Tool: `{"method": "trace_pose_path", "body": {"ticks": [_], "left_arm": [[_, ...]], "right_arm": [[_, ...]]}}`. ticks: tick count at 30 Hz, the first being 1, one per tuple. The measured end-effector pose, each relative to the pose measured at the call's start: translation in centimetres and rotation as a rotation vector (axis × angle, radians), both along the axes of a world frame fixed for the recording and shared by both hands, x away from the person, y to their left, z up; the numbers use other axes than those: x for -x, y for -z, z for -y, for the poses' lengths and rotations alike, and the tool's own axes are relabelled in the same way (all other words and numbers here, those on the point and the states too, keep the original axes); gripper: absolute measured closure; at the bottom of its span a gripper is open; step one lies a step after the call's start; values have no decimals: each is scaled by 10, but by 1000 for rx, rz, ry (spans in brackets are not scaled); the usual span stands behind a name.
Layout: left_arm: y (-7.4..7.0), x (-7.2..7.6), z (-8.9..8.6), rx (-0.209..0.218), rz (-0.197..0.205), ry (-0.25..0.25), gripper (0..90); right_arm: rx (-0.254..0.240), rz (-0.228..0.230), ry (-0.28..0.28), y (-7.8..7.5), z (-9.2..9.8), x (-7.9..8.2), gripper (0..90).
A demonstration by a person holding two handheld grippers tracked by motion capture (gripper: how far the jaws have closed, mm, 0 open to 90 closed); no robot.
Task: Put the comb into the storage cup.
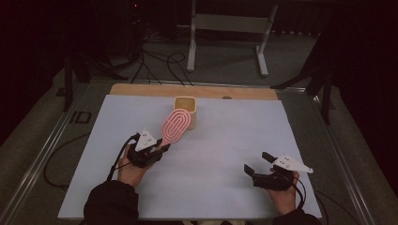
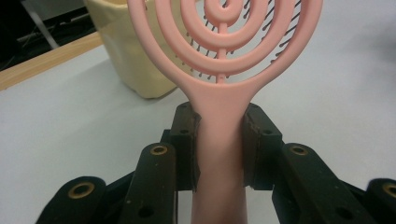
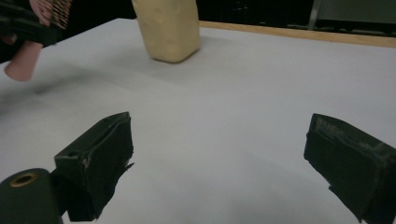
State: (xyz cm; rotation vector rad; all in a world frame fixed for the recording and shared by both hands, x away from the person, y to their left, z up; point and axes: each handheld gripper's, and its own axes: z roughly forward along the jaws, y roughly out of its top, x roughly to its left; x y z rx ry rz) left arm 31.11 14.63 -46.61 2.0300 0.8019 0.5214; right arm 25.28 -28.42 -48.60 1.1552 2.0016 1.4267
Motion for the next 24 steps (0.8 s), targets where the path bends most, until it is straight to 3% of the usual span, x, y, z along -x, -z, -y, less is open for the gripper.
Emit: {"method": "trace_pose_path", "body": {"ticks": [8, 15, 24], "left_arm": [[-3, -2, 9, -7, 8, 11, 697], [-2, -2, 12, -10, 7, 11, 697], [-4, -1, 17, -17, 22, -10, 697]], "right_arm": [[-11, -17, -18, -13, -14, -15, 78], [16, -18, -36, -23, -29, -24, 80], [-22, -25, -56, -33, -50, -38, 74]]}}
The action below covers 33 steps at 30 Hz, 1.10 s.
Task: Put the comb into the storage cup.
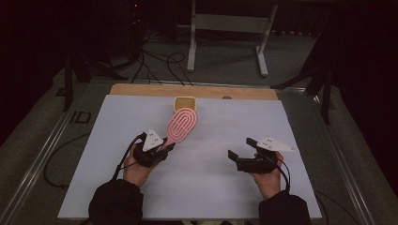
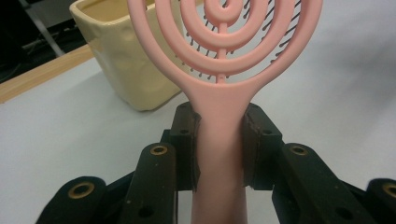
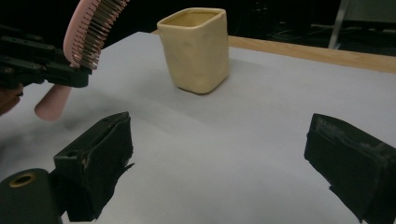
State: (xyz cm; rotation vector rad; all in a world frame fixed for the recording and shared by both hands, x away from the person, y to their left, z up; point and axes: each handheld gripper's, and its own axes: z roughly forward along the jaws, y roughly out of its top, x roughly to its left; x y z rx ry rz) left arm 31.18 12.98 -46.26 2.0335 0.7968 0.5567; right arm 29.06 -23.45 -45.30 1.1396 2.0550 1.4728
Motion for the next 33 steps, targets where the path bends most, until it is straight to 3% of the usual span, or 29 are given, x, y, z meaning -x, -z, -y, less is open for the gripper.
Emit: {"method": "trace_pose_path", "body": {"ticks": [12, 33], "left_arm": [[2, 1, 9, -20, 8, 6, 697], [5, 4, 18, -54, 17, 19, 697]], "right_arm": [[14, -25, -30, -4, -19, -10, 75], [-35, -20, -95, -17, -50, -24, 74]]}}
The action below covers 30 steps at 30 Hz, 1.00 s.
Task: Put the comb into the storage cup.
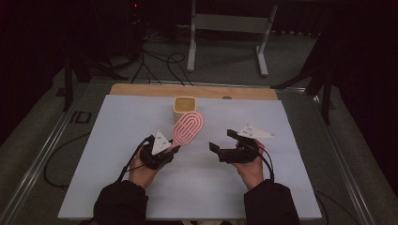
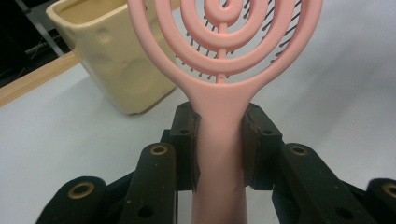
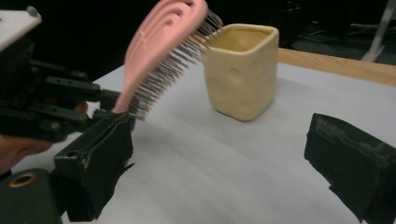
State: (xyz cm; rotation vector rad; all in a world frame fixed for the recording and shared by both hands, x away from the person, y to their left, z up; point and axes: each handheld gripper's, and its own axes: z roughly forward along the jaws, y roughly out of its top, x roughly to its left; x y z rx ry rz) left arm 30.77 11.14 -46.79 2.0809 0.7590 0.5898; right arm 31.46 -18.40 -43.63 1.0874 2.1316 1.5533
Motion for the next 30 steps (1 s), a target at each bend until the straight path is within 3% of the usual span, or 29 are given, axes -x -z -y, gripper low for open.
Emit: {"method": "trace_pose_path", "body": {"ticks": [21, 30], "left_arm": [[2, 6, 7, -7, 9, 27, 697], [2, 9, 7, -5, 21, 33, 697]], "right_arm": [[-21, -48, -79, -10, -39, -18, 85], [-31, -74, -108, -9, -52, -25, 135]]}}
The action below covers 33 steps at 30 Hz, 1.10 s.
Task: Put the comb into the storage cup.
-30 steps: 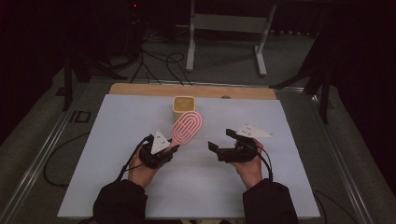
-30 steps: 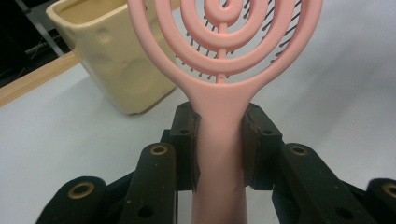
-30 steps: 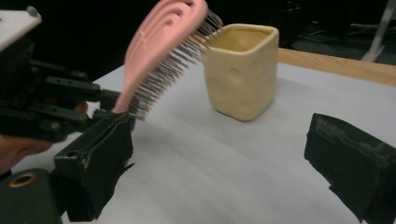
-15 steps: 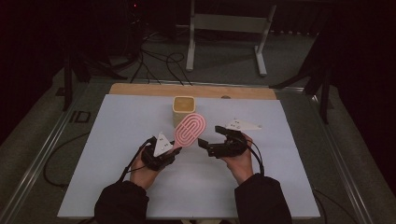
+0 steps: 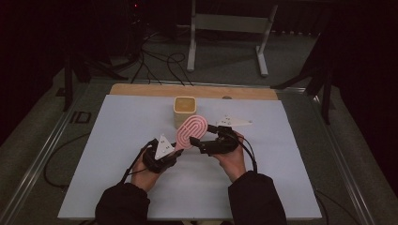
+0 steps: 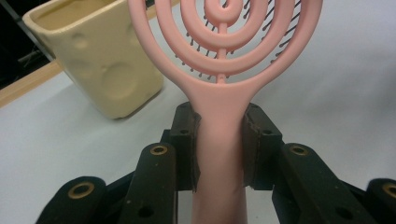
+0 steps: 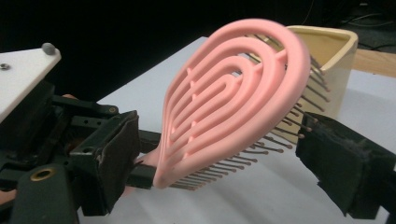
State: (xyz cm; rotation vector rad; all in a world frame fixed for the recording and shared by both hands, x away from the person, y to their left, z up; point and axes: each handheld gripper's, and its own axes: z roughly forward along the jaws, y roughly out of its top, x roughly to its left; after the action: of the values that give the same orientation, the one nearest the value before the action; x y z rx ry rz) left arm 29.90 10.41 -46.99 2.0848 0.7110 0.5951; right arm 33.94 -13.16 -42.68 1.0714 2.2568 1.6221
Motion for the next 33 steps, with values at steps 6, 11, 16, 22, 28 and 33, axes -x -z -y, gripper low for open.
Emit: {"method": "trace_pose_path", "body": {"ticks": [6, 11, 16, 22, 28, 33], "left_arm": [[-1, 1, 1, 7, 7, 0, 697], [-1, 2, 2, 4, 11, 9, 697], [-2, 3, 4, 5, 15, 13, 697], [-3, 4, 4, 10, 26, 15, 697], [-3, 5, 4, 12, 34, 15, 696], [-3, 6, 4, 12, 38, 18, 696]], "right_arm": [[-6, -26, -12, 2, -5, -4, 189], [-12, -43, -19, 4, -9, -6, 244], [-17, -59, -20, 6, -13, -8, 314], [-24, -73, -34, 8, -17, -10, 401], [-37, -80, -39, 9, -18, -10, 466], [-71, -100, -57, 9, -17, -10, 534]]}}
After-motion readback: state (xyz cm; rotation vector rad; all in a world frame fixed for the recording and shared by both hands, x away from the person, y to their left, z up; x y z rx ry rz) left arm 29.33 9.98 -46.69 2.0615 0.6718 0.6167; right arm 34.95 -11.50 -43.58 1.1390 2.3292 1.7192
